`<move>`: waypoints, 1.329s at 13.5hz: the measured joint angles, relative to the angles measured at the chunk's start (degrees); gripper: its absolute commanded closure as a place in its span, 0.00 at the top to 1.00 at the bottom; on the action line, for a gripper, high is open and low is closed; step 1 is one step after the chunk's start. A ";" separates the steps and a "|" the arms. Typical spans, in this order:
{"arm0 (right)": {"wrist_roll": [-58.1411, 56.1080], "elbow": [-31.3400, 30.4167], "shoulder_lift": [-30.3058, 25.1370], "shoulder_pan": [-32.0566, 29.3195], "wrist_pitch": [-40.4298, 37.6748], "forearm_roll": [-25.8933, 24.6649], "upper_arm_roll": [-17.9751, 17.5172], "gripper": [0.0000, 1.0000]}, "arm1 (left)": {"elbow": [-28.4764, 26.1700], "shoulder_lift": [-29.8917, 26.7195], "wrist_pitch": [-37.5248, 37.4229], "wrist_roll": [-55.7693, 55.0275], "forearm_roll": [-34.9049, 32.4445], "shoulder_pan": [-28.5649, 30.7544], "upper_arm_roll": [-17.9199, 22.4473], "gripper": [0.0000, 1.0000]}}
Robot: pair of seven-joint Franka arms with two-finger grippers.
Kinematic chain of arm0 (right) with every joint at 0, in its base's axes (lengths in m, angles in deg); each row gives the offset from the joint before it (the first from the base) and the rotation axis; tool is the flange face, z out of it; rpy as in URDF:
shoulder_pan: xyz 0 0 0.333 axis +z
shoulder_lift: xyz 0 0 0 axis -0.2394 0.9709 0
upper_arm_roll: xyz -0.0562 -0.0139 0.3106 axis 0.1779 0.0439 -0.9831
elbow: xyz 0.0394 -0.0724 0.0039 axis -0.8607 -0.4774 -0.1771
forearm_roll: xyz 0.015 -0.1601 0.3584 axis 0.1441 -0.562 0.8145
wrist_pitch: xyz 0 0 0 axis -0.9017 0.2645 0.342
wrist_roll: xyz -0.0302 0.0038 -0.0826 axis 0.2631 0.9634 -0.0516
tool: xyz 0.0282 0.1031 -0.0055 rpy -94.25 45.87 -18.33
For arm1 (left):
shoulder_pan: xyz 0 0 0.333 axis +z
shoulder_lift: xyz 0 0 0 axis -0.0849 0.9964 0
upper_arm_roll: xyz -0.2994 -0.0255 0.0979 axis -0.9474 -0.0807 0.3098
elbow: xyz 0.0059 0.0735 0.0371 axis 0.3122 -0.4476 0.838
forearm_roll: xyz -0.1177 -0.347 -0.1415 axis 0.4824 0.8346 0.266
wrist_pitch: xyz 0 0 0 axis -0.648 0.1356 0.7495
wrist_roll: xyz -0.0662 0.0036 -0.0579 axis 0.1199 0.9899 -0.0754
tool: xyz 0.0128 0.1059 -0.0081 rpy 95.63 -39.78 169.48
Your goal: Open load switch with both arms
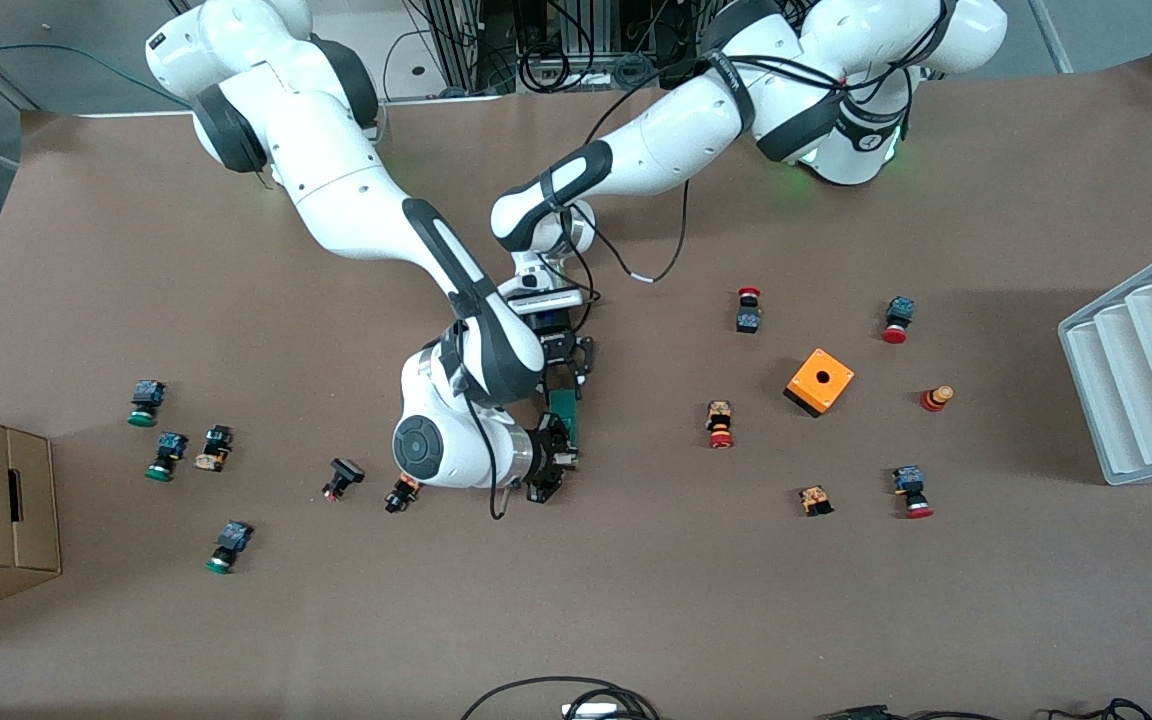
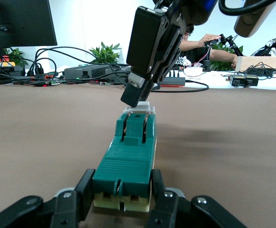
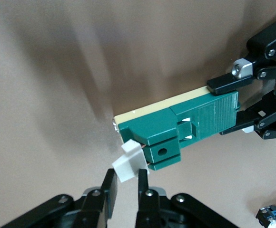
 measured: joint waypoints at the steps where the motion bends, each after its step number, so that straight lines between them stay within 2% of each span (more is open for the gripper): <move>1: 0.00 -0.19 -0.20 0.00 0.07 0.00 0.00 0.20 | 0.00 0.00 0.00 0.00 0.01 0.00 0.00 0.53; 7: -1.03 -0.62 -0.53 -0.05 0.31 0.00 -0.07 0.16 | -0.01 0.00 -0.04 0.03 0.15 0.00 -0.02 0.52; 9: -1.16 -0.89 -0.81 -0.05 0.33 0.00 -0.08 0.10 | -0.01 0.00 -0.05 0.03 0.16 0.00 -0.02 0.52; 18: -3.61 -2.67 -2.14 -0.18 1.60 0.00 -0.42 0.09 | -0.02 0.00 -0.06 0.06 0.17 0.00 -0.05 0.52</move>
